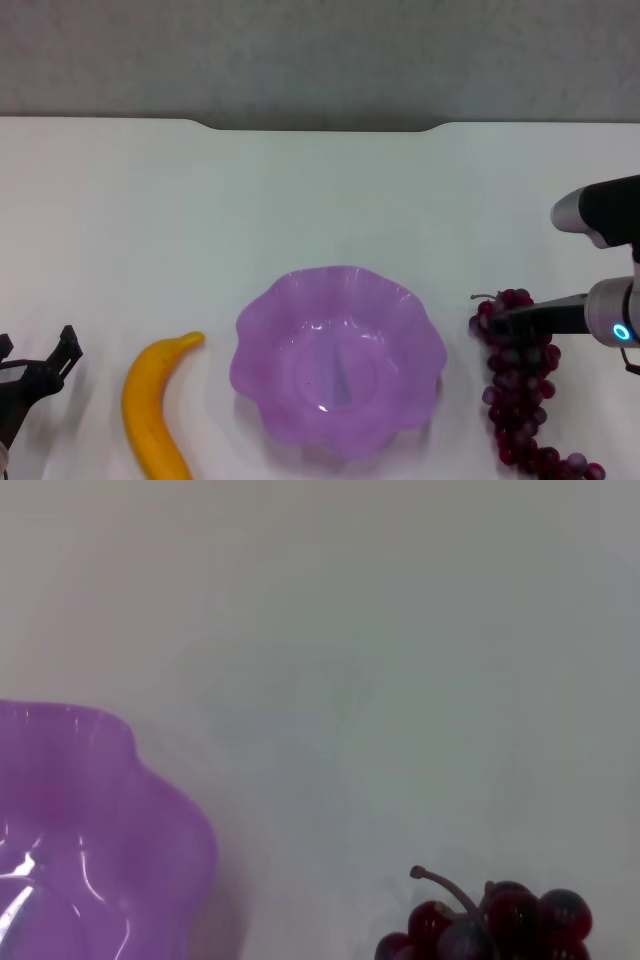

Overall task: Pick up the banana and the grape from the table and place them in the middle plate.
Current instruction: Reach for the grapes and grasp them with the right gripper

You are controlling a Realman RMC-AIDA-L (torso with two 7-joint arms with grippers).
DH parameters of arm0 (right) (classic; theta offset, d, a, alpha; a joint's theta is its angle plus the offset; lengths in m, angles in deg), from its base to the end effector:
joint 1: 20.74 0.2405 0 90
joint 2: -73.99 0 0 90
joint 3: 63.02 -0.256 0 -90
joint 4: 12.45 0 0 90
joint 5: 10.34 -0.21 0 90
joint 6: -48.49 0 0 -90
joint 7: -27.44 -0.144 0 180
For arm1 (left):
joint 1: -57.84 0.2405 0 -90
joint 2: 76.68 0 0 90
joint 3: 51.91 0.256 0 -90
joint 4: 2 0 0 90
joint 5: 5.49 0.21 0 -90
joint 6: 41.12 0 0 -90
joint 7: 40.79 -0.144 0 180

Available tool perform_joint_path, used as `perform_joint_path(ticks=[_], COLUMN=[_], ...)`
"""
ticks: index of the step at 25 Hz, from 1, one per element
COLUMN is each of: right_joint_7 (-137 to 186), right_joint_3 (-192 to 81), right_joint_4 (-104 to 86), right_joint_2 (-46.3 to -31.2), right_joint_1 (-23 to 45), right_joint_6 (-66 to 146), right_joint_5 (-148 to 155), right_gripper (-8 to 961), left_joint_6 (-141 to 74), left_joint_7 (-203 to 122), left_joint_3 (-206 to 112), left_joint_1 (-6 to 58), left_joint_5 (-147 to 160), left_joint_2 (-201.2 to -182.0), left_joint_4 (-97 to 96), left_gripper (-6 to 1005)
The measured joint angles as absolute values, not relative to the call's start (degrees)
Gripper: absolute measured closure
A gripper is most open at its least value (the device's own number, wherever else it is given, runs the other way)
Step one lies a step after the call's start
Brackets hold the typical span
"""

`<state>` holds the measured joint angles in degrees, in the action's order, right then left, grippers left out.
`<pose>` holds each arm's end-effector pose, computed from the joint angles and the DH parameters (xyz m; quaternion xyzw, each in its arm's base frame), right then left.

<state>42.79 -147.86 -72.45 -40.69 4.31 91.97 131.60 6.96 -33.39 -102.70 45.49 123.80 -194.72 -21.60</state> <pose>0.2688 0.3761 -0.0346 -0.8212 0.4537 -0.0405 0.3437 -0.3921 0.2717 -0.0410 -0.6578 -0.4094 -0.1995 0.6000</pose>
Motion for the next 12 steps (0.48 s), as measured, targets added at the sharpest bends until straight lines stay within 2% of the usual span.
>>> perform_joint_path(ticks=[4, 10, 12], right_joint_7=[42.8, 42.8, 42.9], right_joint_3=[-147.6, -147.3, -147.2], right_joint_4=[-71.7, -70.1, -70.1], right_joint_2=[-40.69, -40.64, -40.63], right_joint_1=[4.4, 4.4, 4.4], right_joint_6=[91.5, 90.7, 90.4], right_joint_5=[131.6, 131.6, 131.6], right_gripper=[371, 548, 557], left_joint_6=[7.0, 7.0, 7.0], left_joint_7=[-33.4, -33.4, -33.4], left_joint_3=[-102.7, -102.7, -102.7], left_joint_1=[45.4, 45.5, 45.5], left_joint_5=[123.8, 123.8, 123.8], left_joint_2=[-194.72, -194.72, -194.72], left_joint_4=[-21.6, -21.6, -21.6], left_gripper=[117, 117, 117])
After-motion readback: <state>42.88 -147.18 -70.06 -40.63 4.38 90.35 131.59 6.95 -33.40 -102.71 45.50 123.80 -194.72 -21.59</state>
